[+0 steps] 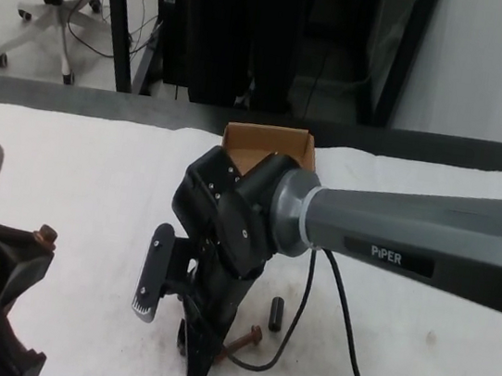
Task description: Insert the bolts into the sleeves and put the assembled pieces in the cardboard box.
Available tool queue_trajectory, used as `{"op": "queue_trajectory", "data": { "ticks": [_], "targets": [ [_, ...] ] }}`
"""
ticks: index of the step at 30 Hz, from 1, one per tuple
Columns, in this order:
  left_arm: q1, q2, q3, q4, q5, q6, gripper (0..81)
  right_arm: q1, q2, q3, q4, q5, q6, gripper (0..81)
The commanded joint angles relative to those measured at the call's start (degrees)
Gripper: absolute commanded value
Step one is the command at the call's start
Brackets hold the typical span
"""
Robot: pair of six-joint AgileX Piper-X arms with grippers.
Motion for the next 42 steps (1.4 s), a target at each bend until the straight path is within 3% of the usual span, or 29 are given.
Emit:
{"op": "queue_trajectory", "data": {
  "ticks": [1,4,5,11,16,19,25,27,31,35,38,42],
  "targets": [
    [0.13,-0.43,-0.25,-0.45,-1.91,-0.03,0.0,0.38,0.88,-0.1,1.24,0.01,0.03,34.3],
    [0.13,-0.43,-0.25,-0.45,-3.09,0.24,0.0,0.79,1.24,-0.1,2.22,0.42,0.84,13.5],
    [0.13,-0.43,-0.25,-0.45,-3.08,0.57,0.0,0.96,1.24,-0.1,2.2,0.42,2.53,1.6],
    [0.13,-0.43,-0.25,-1.22,-3.08,1.27,0.0,1.02,1.24,-2.13,2.42,0.41,15.66,0.8],
    [0.13,-0.43,-0.25,-3.6,-3.08,0.81,0.0,-0.26,-0.88,-4.88,3.23,-0.67,35.42,0.8],
    [0.13,-0.43,-0.25,-7.26,-2.97,-1.78,0.0,-2.62,-5.45,-5.05,2.35,-6.66,42.02,0.8],
    [0.49,-0.43,-0.25,-26.43,-2.07,-6.08,0.0,-9.69,-17.46,-3.86,0.59,-19.0,44.83,0.8],
    [0.49,-0.27,-0.25,-35.18,1.67,-7.27,0.0,-12.08,-21.79,-1.92,-0.55,-24.41,44.83,0.8],
    [0.49,3.77,-0.25,-50.24,19.35,-16.74,0.0,-16.01,-31.36,5.77,-5.5,-35.23,45.03,0.8],
    [0.49,12.2,-0.25,-64.93,35.5,-28.23,0.0,-16.97,-40.29,16.12,-14.2,-47.71,43.64,0.8],
    [0.49,19.49,-0.25,-77.72,41.4,-34.93,0.0,-16.32,-46.07,24.22,-20.92,-51.27,42.14,0.8],
    [0.49,28.16,-0.25,-94.27,42.44,-44.88,0.0,-16.01,-52.09,34.6,-31.72,-50.94,43.39,0.8]
  ]
}}
